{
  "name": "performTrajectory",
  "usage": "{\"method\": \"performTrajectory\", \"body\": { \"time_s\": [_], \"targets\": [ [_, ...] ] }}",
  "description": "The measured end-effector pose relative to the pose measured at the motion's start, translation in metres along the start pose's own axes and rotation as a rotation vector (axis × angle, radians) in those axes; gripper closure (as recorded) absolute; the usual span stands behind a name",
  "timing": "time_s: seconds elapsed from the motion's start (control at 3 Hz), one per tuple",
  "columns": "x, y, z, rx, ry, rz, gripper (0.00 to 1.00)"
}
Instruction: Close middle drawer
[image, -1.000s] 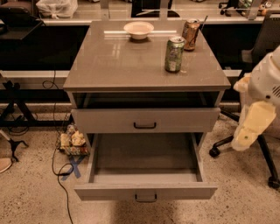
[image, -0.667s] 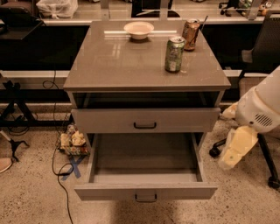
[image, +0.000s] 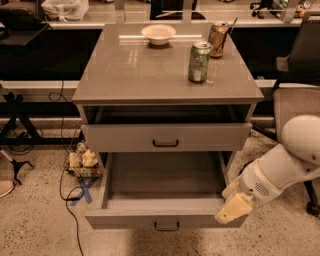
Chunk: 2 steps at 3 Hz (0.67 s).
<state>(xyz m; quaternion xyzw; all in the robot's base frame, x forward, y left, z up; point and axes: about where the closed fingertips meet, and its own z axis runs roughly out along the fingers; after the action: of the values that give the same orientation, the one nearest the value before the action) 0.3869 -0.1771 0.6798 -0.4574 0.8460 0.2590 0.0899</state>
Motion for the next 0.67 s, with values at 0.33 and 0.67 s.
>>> {"method": "performTrajectory", "body": {
  "time_s": [0.33,0.67],
  "targets": [
    [0.0016,-0.0017,0.0050,0.002,0.001,0.001,0.63],
    [0.0017,-0.0012,0.0062,0.000,0.002,0.001,0.87]
  ]
}}
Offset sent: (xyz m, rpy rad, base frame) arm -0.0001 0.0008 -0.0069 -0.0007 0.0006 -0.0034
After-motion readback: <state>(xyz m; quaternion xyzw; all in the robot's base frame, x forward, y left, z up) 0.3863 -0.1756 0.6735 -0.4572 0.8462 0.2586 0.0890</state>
